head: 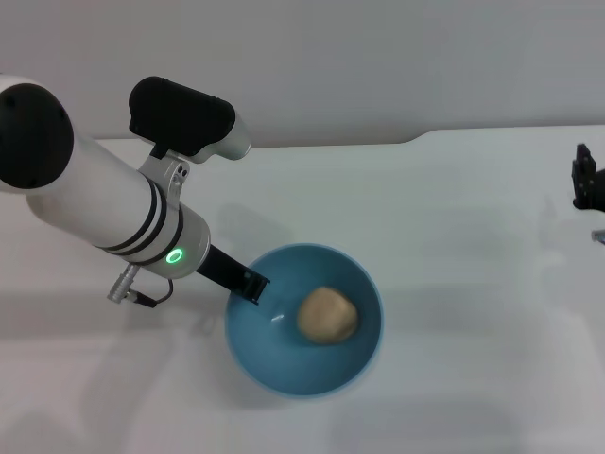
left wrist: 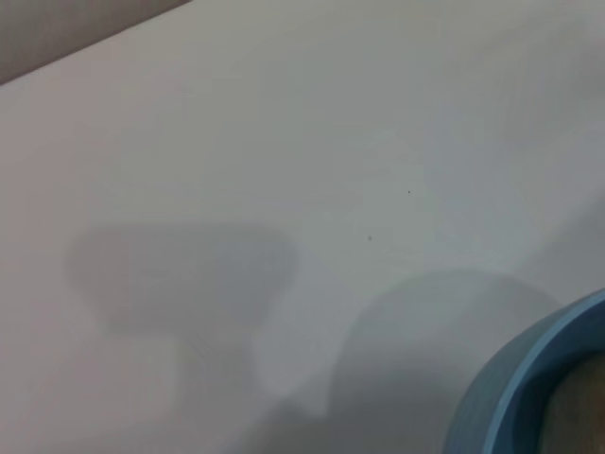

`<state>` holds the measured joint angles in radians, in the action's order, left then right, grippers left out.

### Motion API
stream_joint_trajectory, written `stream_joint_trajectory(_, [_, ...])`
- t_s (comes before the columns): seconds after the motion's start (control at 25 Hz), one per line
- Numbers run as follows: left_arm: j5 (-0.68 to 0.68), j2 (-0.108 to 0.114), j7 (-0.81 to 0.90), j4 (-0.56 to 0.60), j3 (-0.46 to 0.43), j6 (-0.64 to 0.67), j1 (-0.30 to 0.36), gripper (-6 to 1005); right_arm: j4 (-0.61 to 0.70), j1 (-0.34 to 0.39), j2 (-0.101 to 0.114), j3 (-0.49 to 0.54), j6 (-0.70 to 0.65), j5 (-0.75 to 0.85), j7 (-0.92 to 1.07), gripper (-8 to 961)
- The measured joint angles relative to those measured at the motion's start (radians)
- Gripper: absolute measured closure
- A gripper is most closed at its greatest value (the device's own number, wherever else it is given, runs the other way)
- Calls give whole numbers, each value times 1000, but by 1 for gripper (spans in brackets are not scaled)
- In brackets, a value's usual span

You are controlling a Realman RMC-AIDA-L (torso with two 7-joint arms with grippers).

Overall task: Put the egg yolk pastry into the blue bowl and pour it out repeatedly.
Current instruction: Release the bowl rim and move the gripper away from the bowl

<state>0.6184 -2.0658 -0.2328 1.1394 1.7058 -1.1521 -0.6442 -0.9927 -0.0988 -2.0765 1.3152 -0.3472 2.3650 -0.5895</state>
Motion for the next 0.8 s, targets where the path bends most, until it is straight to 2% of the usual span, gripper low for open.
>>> stream_joint_trajectory(0.32, [0, -1, 12, -1, 1, -66, -35, 1000, 87, 27, 7, -70, -200, 9, 176, 687])
stream_joint_trajectory(0.6, [-1, -4, 52, -35, 16, -82, -96, 1001, 97, 30, 8, -77, -223, 10, 193, 687])
stream_joint_trajectory(0.8, [-5, -6, 109, -87, 83, -46, -127, 961, 98, 32, 9, -78, -227, 11, 194, 687])
